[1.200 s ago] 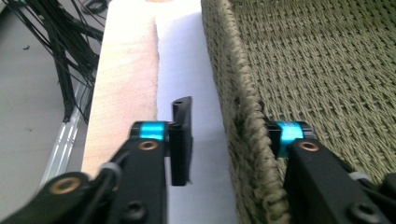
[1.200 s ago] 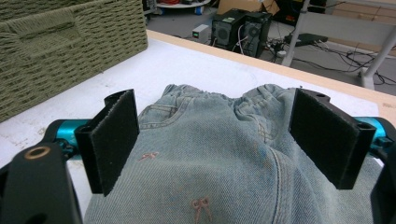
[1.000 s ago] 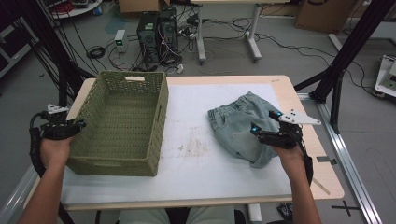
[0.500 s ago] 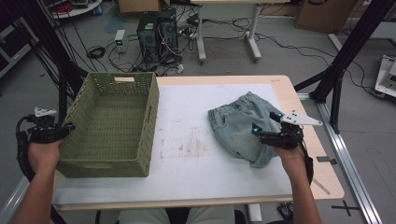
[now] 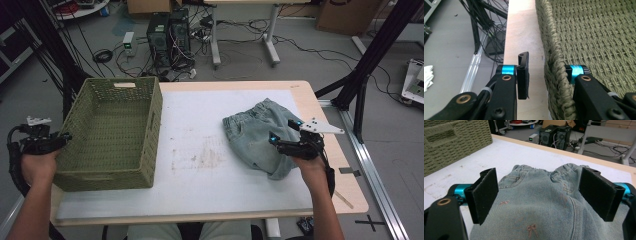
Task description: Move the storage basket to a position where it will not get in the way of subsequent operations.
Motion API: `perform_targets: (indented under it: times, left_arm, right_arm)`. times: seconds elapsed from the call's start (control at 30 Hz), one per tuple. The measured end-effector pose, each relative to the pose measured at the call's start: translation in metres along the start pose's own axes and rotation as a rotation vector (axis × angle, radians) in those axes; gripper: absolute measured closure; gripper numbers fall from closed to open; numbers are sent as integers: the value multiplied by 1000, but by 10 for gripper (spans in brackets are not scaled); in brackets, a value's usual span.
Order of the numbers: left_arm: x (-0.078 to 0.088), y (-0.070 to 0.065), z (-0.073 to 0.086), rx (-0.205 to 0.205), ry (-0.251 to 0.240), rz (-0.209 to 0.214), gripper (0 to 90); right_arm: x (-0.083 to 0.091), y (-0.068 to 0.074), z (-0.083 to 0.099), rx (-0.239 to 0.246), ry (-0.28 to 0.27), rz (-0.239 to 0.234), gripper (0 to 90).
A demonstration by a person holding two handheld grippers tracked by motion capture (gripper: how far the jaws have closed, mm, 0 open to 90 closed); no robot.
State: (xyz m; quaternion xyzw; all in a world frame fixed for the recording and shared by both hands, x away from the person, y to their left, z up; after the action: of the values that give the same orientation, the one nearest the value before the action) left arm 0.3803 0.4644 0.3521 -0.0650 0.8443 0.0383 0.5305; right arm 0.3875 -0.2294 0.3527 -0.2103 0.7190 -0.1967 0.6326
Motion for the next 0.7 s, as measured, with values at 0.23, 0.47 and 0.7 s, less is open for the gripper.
perform_targets:
  times: [0.23,0.47,0.7]
  left_arm:
    - [-3,4,-1,-5,8,-12,687]
    - [-9,9,-3,-7,19,-15,687]
    - [-16,14,-6,-1,24,-16,687]
  right_arm:
    - [-1,0,0,4,4,-6,166]
    - [-3,0,0,3,9,-6,166]
    - [-4,0,1,3,13,-8,166]
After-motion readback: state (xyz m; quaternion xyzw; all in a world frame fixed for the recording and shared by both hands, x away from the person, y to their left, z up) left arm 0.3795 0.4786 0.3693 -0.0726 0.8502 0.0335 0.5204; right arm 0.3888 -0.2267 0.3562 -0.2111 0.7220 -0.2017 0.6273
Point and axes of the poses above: each handheld gripper's, and its own axes: x roughly backward along the jaws, z roughly out of its underside, y roughly to its left, the point moved 4 cm from there along -x, roughly forward along the jaws, and after that the axes turned 15 degrees about -y, right-handed, at the moved point
